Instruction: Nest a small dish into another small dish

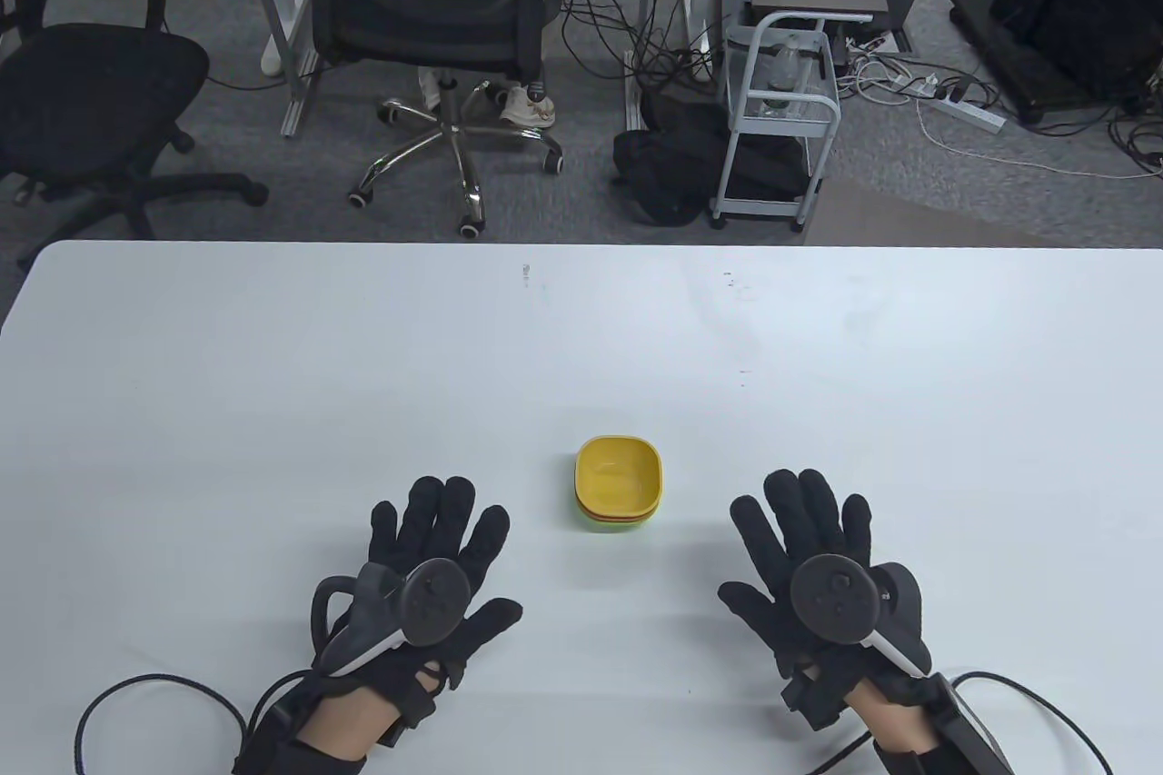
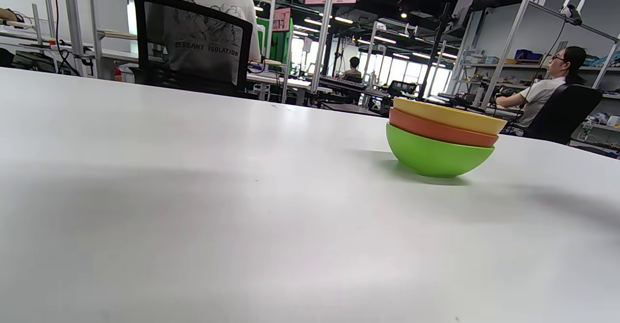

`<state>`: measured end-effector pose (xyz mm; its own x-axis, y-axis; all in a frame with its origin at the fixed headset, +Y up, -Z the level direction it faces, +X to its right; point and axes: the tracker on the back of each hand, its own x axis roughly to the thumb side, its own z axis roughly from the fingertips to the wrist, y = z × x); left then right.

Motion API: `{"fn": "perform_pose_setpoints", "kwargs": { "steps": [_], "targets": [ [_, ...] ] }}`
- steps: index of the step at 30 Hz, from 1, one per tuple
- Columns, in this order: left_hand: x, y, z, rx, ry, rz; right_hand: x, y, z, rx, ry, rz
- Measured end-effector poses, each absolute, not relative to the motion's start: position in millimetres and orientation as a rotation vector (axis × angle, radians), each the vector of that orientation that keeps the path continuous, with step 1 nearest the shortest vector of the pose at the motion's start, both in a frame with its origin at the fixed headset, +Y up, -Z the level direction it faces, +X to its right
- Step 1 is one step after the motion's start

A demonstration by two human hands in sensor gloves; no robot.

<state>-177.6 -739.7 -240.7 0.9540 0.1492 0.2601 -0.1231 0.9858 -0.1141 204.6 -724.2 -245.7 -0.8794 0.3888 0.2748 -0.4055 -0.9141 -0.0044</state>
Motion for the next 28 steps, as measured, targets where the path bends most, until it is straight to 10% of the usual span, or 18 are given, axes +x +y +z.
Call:
{"fn": "perform_pose_setpoints", "kwargs": {
  "steps": [28],
  "targets": [
    [-176.4, -742.2, -240.3, -0.132, -0.283, 0.147, 201.4, -726.7, -246.7, 0.405, -0.031, 2.693]
  ]
}}
